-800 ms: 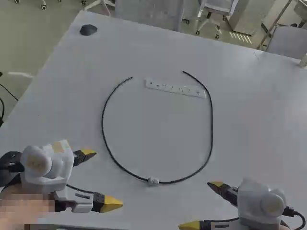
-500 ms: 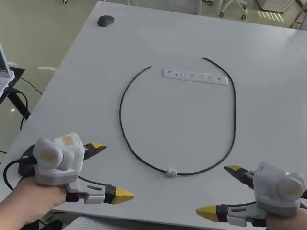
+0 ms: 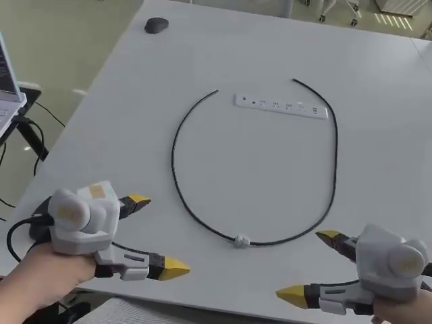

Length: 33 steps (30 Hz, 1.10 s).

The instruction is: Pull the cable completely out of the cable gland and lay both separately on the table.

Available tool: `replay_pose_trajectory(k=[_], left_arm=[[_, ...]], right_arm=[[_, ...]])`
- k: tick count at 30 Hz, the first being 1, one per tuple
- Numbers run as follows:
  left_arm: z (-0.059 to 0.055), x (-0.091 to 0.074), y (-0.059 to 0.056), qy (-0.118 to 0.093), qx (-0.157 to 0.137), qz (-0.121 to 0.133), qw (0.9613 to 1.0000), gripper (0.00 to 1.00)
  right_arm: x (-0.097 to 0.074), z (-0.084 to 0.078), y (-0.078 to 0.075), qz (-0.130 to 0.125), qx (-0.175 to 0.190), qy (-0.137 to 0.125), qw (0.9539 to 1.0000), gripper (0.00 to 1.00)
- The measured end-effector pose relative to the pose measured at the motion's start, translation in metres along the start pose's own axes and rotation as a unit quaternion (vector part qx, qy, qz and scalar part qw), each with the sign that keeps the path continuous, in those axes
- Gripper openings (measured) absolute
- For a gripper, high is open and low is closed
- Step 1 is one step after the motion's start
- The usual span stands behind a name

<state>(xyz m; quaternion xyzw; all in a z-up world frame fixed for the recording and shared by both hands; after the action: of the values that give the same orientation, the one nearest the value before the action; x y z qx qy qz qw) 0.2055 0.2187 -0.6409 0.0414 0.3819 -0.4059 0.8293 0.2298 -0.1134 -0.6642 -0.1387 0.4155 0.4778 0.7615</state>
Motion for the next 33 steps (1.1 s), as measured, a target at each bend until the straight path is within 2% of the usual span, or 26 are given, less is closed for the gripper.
replay_pose_trajectory(k=[6, 8, 13, 17, 25, 33], left_arm=[[0.002, 0.004, -0.003, 0.015, 0.010, 0.002, 0.9998, 0.99], [0.004, 0.002, -0.003, 0.008, 0.008, 0.007, 0.9999, 0.99], [0.003, 0.001, -0.004, 0.008, -0.001, 0.017, 0.9998, 0.98], [0.001, 0.002, -0.011, 0.010, -0.004, 0.015, 0.9998, 0.98], [-0.003, 0.006, -0.015, 0.020, -0.011, 0.015, 0.9996, 0.99], [-0.004, 0.005, -0.013, 0.021, -0.012, 0.015, 0.9996, 0.98]], right_arm=[[0.006, -0.002, -0.006, 0.002, -0.004, 0.011, 0.9999, 0.95], [0.010, -0.002, -0.007, 0.007, -0.006, 0.016, 0.9998, 0.95], [0.015, 0.004, -0.014, 0.015, -0.017, 0.021, 0.9995, 0.94], [0.020, 0.011, -0.019, 0.018, -0.026, 0.026, 0.9992, 0.92], [0.034, 0.026, -0.022, 0.030, -0.051, 0.036, 0.9976, 0.89], [0.051, 0.034, -0.026, 0.037, -0.068, 0.057, 0.9954, 0.84]])
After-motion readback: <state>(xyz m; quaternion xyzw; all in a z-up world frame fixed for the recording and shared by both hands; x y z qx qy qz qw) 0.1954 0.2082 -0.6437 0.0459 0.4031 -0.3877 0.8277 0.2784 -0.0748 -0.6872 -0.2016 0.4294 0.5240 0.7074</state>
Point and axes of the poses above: the centre of the closed fingertips' face, and the gripper's own axes: x roughly forward along the fingers, y roughly to its left, z roughly out of its top, the point moved 9 cm from there along -x, roughly backward along the fingers, and after that the axes turned 11 degrees about y, right-handed, at the moved point
